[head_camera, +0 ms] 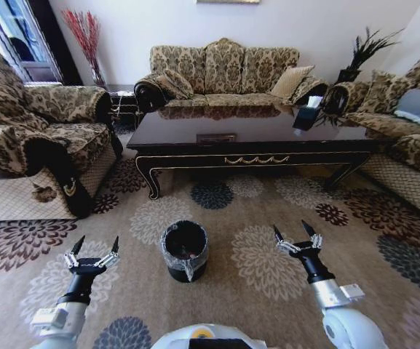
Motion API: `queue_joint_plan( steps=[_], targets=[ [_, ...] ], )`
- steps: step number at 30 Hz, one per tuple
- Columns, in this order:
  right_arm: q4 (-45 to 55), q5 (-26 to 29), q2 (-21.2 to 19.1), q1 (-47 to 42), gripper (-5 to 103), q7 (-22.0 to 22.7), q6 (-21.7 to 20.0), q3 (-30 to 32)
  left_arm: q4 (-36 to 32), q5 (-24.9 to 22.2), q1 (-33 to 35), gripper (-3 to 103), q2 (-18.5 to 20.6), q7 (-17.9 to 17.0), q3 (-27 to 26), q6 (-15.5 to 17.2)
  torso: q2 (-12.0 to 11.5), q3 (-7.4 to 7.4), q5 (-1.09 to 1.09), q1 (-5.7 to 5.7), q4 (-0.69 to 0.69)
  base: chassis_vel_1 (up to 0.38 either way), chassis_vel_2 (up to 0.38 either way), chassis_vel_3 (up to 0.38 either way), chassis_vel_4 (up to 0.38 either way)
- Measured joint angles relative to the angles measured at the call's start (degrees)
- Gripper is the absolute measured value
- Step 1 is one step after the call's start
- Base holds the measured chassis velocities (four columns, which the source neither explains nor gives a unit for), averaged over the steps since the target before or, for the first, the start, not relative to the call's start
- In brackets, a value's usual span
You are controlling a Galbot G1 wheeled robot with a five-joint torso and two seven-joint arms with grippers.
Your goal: Move to the front of the table and pick up the trash from the floor, then place it into the trash bin.
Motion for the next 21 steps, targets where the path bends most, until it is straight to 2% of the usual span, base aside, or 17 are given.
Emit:
queue_joint_plan(
  steps=[6,21],
  targets=[
    [0.0,0.0,0.0,0.0,100,0.0,0.0,0.0,0.0,0.0,0.0,100,0.0,0.0,0.0,0.0,0.0,0.0,0.0,0.0,0.0,0.096,-0.115,-0.094,0.103],
    [0.0,0.0,0.0,0.0,100,0.1,0.0,0.0,0.0,0.0,0.0,100,0.0,0.0,0.0,0.1,0.0,-0.01,0.0,0.0,0.0,0.173,-0.163,-0.165,0.17]
  ],
)
